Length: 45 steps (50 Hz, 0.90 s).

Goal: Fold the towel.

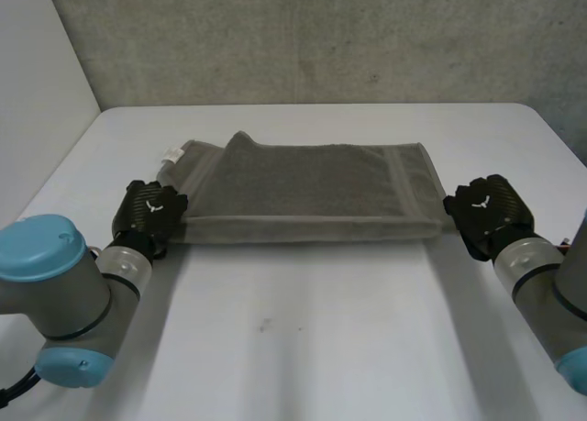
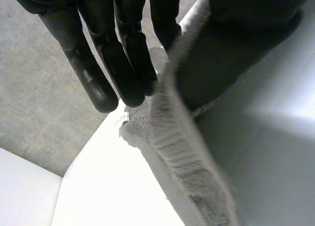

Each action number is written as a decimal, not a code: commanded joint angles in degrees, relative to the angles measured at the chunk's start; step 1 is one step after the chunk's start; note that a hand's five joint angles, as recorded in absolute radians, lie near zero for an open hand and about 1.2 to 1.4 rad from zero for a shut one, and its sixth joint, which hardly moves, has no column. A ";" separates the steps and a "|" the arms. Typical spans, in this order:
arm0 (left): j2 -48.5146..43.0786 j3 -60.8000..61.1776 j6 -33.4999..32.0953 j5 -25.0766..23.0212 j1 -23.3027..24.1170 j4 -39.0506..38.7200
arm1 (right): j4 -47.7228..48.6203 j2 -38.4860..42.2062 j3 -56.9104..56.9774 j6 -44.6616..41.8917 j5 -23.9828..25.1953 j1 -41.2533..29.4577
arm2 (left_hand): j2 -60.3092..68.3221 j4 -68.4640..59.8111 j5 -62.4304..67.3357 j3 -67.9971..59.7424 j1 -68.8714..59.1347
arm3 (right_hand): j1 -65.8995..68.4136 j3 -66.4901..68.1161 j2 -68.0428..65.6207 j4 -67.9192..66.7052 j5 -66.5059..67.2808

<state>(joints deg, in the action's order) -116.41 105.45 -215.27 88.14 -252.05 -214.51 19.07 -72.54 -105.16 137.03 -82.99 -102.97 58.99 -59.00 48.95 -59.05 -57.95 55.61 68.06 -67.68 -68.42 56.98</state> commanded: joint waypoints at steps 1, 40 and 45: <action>-0.04 -0.51 -0.33 0.02 -0.11 1.02 | 0.17 -0.06 0.31 3.23 0.72 1.63 | -11.27 11.28 -11.23 11.33 10.22 | 24.39 11.94 -12.32 -11.58 13.02; 20.96 8.10 -0.50 4.06 -3.36 34.95 | -34.98 -9.11 0.22 -14.25 0.37 6.46 | 21.01 -21.00 21.05 -20.95 -22.05 | 24.39 11.94 -12.32 -11.58 13.02; 24.22 7.75 -0.50 3.89 -2.92 39.52 | -41.58 -13.15 0.40 -17.94 -0.68 7.08 | 21.01 -21.00 21.05 -20.95 -22.05 | 24.39 11.94 -12.32 -11.58 13.02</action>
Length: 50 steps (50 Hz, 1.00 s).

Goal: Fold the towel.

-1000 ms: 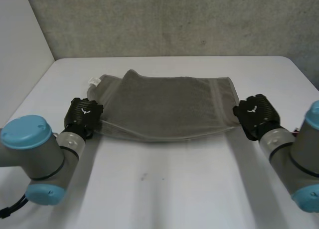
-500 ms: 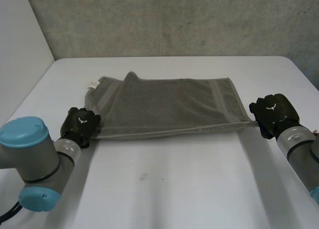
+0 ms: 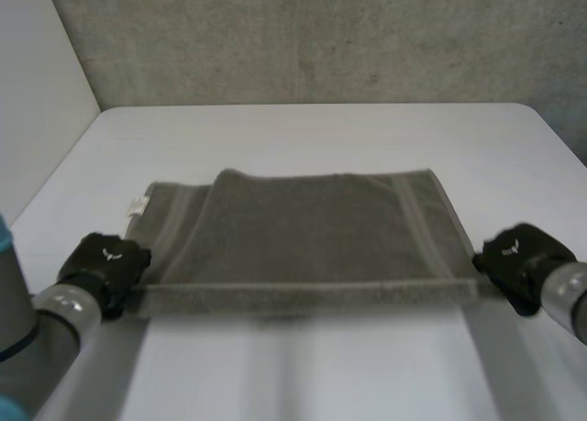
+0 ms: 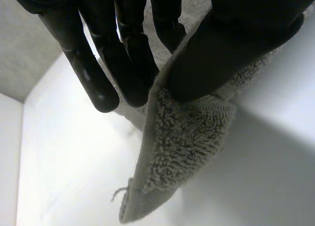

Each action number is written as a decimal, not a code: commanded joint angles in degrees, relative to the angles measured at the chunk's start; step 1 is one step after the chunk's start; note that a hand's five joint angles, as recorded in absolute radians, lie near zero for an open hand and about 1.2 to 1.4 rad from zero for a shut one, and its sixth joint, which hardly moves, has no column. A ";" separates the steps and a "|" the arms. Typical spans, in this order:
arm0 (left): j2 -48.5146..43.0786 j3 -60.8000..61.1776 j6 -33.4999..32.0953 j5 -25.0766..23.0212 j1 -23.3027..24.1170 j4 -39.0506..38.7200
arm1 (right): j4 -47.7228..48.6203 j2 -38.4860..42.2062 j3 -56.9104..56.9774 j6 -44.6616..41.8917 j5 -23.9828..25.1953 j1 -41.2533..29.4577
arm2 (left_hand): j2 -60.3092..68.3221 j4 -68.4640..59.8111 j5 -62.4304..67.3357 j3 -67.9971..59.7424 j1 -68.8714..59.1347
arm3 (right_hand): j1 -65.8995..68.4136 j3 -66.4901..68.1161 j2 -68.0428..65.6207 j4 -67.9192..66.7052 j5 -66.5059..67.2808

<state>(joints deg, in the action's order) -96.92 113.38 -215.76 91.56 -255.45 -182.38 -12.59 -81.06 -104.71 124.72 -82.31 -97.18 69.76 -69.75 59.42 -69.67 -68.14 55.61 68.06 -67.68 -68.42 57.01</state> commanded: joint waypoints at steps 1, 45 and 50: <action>4.72 -0.18 -0.01 0.46 0.48 7.38 | -9.38 -5.42 0.20 -5.80 -1.36 1.12 | 10.24 -10.25 10.58 -10.33 -11.86 | 24.39 11.94 -12.32 -11.58 12.99; -44.14 -53.62 0.34 -0.86 3.65 -15.91 | 38.08 34.85 34.85 1.65 -11.82 -9.34 | -59.76 59.75 -59.42 59.67 58.14 | -45.61 -58.06 57.68 58.42 -57.01; -34.51 -46.00 0.87 -0.86 4.00 -15.91 | 37.21 25.46 27.12 10.95 -10.86 -8.64 | -59.76 59.75 -59.42 59.67 58.14 | -45.61 -58.06 57.68 58.42 -57.01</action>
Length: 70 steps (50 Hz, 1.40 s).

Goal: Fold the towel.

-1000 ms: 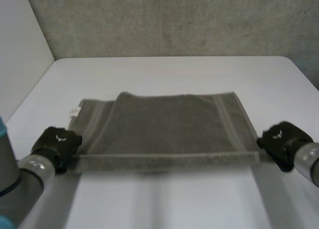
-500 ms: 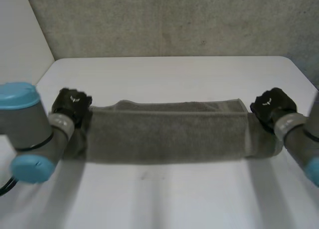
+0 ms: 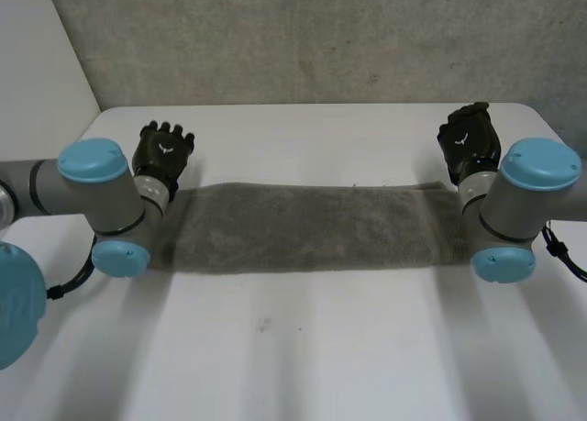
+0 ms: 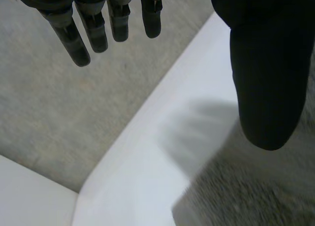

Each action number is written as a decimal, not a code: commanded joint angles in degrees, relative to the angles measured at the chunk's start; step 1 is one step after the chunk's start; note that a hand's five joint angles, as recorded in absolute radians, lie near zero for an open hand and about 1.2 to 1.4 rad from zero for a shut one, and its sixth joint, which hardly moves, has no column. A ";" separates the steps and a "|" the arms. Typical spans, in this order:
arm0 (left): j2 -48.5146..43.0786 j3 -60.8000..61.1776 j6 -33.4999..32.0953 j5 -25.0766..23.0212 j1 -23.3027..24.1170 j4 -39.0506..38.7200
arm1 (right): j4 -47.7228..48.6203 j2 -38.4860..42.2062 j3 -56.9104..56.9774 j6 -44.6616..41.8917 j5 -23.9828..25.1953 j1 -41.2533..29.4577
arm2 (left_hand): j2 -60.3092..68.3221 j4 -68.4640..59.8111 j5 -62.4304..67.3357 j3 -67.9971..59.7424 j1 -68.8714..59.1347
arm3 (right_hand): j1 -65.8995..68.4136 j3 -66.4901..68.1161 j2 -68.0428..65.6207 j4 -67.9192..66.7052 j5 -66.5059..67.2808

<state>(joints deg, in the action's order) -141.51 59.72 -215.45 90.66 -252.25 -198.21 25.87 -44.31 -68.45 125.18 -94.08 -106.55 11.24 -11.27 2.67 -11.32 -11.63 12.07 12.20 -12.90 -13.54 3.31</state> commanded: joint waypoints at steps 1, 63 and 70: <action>10.12 7.69 0.56 0.05 0.80 -0.07 | -1.26 -11.33 -9.16 10.52 0.92 0.73 | -1.24 1.27 -2.67 1.32 1.63 | -2.07 -2.20 2.90 3.54 -3.31; 31.12 44.08 18.22 -0.04 -0.96 -8.06 | -17.62 -10.71 -21.20 27.84 24.65 17.52 | -1.24 1.27 -2.67 1.32 1.63 | 67.93 67.80 -67.10 -66.46 66.69; 31.12 44.16 18.22 -0.04 -0.96 -8.06 | -16.38 -11.24 -19.19 25.39 17.64 18.75 | -1.24 1.27 -2.67 1.32 1.63 | 67.93 67.80 -67.10 -66.46 66.69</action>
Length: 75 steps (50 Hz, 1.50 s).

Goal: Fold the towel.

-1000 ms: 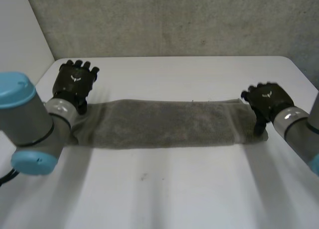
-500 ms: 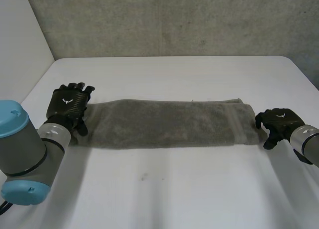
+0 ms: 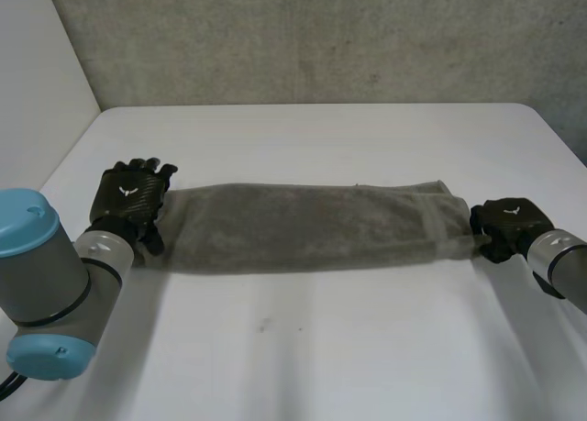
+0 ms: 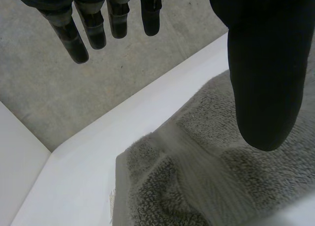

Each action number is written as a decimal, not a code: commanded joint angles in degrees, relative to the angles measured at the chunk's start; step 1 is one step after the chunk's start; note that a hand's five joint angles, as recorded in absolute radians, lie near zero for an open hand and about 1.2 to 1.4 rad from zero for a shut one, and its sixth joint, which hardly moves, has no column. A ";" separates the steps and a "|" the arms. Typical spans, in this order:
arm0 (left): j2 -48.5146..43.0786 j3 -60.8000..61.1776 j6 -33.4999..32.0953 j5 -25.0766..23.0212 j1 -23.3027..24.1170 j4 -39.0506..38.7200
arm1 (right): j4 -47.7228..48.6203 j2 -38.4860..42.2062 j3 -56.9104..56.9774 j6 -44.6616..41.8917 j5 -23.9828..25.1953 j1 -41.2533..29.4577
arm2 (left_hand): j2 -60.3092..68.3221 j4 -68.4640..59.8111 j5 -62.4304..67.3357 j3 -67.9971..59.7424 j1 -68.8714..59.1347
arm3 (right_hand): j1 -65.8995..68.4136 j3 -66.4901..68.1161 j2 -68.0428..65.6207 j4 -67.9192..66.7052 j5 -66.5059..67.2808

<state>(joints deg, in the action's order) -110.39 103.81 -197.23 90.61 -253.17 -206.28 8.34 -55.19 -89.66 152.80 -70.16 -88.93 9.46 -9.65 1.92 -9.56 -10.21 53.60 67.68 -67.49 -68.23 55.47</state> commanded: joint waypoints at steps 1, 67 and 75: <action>0.00 -0.01 0.00 0.00 -0.04 0.00 | 1.15 -0.36 2.04 -2.24 -6.30 1.13 | 0.54 -0.35 -1.92 -0.44 0.21 | 26.40 12.32 -12.51 -11.77 14.53; 0.00 1.05 0.00 0.18 0.49 -0.27 | 5.46 -8.45 7.13 8.48 -10.26 -33.94 | 0.54 -0.35 -1.92 -0.44 0.21 | -43.60 -57.68 57.49 58.23 -55.47; -0.27 1.40 0.00 0.18 1.98 -0.62 | 2.56 -10.29 -4.56 13.41 -9.38 -23.39 | 0.54 -0.35 -1.92 -0.44 0.21 | -43.60 -57.68 57.49 58.23 -55.47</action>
<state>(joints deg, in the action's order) -110.44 104.97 -197.22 90.81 -252.16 -206.72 12.23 -64.95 -87.27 163.92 -80.52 -118.57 9.46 -9.65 1.94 -9.56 -10.21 12.13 12.23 -12.79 -13.52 3.11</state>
